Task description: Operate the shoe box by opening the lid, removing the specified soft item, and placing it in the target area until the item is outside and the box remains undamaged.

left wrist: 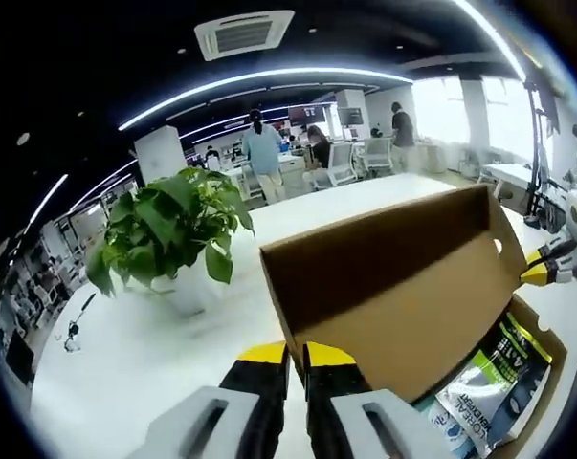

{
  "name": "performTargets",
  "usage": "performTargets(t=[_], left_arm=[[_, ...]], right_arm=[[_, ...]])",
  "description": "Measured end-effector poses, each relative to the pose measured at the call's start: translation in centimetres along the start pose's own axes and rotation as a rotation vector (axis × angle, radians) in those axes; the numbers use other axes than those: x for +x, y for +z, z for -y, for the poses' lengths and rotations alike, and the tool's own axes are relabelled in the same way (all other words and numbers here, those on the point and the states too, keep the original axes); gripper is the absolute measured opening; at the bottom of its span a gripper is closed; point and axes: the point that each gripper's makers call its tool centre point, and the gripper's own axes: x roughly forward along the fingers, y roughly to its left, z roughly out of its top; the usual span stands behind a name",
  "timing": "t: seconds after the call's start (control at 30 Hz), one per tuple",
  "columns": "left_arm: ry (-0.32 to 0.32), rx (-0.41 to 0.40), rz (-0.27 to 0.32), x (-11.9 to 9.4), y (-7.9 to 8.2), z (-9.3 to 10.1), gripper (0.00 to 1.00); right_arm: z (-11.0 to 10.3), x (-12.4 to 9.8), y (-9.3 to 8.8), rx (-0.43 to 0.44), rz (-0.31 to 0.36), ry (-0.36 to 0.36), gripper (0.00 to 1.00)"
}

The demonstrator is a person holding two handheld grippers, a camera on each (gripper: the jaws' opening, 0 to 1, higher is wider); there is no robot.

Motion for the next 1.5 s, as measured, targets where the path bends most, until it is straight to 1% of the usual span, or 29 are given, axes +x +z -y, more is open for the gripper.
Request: performTargets(t=[0.13,0.27,0.33,0.37,0.43,0.6,0.73,1.03,1.27,1.37,1.5], left_arm=[[0.001,-0.044,0.004,-0.2,-0.9,-0.2,0.06],[0.004,-0.068,-0.033,-0.3,-2.7,-0.2,0.06],[0.003,-0.075,-0.044,-0.4,-3.1,-0.1,0.06],[0.007,-0.083,-0.058,-0.4,-3.7,-0.1,0.06],[0.0,-0.106,-0.069,-0.5,-4.2,0.2,0.06],[-0.008,-0.114,-0.105,-0.3,-5.6,0.9,0.04],[-0.004,-0.114,-0.104,-0.2,-5.7,1.0,0.03],[0.001,-0.111,-0.121,0.3,-5.8,1.0,0.03],[0.0,-0.105,-0.134,0.8,-6.0,0.9,0.03],[0.001,-0.097,-0.14,1.0,-6.1,1.0,0.03],[0.006,-0.065,-0.149,1.0,-6.2,1.2,0.03]], right_arm=[[0.1,0.2,0.1,-0.001,0.001,-0.003,0.01],[0.4,0.6,0.2,0.003,-0.004,-0.005,0.02],[0.4,0.7,0.2,0.004,-0.005,-0.003,0.02],[0.4,0.7,0.2,0.002,-0.007,-0.002,0.02],[0.5,0.9,0.2,0.0,-0.01,0.0,0.02],[0.7,1.1,0.2,0.002,-0.017,0.004,0.02],[0.8,1.3,0.1,-0.001,-0.023,0.006,0.02],[1.1,1.9,-0.1,0.004,-0.034,0.008,0.03],[1.3,2.2,-0.3,0.029,-0.047,0.011,0.02],[1.4,2.4,-0.3,0.035,-0.054,0.013,0.02],[1.5,2.6,-0.4,0.045,-0.059,0.017,0.02]])
